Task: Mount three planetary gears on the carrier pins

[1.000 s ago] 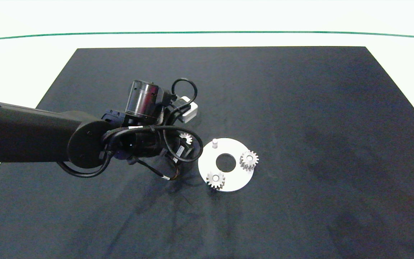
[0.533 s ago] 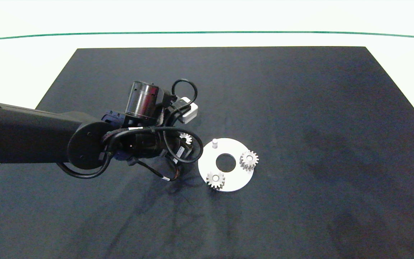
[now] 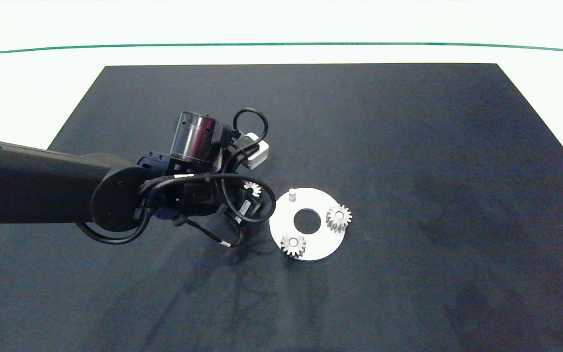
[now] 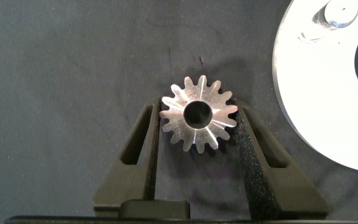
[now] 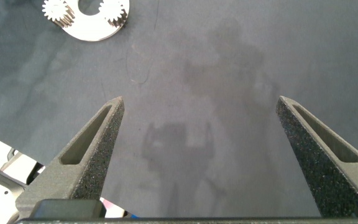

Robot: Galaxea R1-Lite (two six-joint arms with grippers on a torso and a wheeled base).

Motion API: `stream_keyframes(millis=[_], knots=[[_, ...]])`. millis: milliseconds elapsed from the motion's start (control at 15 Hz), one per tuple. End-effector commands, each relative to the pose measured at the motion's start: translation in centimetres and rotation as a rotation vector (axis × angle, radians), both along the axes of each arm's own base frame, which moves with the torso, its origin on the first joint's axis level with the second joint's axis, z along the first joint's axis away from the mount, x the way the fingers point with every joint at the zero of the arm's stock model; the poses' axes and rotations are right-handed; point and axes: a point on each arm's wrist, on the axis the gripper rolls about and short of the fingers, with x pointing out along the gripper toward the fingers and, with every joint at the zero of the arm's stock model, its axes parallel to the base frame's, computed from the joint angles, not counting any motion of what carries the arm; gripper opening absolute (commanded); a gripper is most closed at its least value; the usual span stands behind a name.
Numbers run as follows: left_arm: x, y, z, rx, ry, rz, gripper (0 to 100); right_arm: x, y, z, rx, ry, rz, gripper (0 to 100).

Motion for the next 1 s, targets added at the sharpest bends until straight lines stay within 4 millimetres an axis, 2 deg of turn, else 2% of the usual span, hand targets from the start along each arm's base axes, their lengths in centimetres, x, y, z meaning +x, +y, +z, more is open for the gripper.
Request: stream_keyframes(millis=[67, 533, 733, 1000], knots=[[0.04, -0.03, -0.12, 0.006, 0.003, 0.000, 15, -0.01, -0.01, -0.02, -0.003, 0.002, -0.001, 100], [-0.13, 0.01, -0.45, 0.012, 0.016, -0.002, 2, -0.01, -0.01, -0.02, -0.003, 0.002, -0.001, 100], [-0.30, -0.08, -0.59, 0.015, 0.020, -0.007, 1, -0.01, -0.01, -0.02, -0.003, 0.002, -0.001, 100], [-0.21, -0.07, 0.20, 0.006, -0.005, -0.009, 1, -0.01, -0.01, -0.02, -0.003, 0.002, -0.002, 100]])
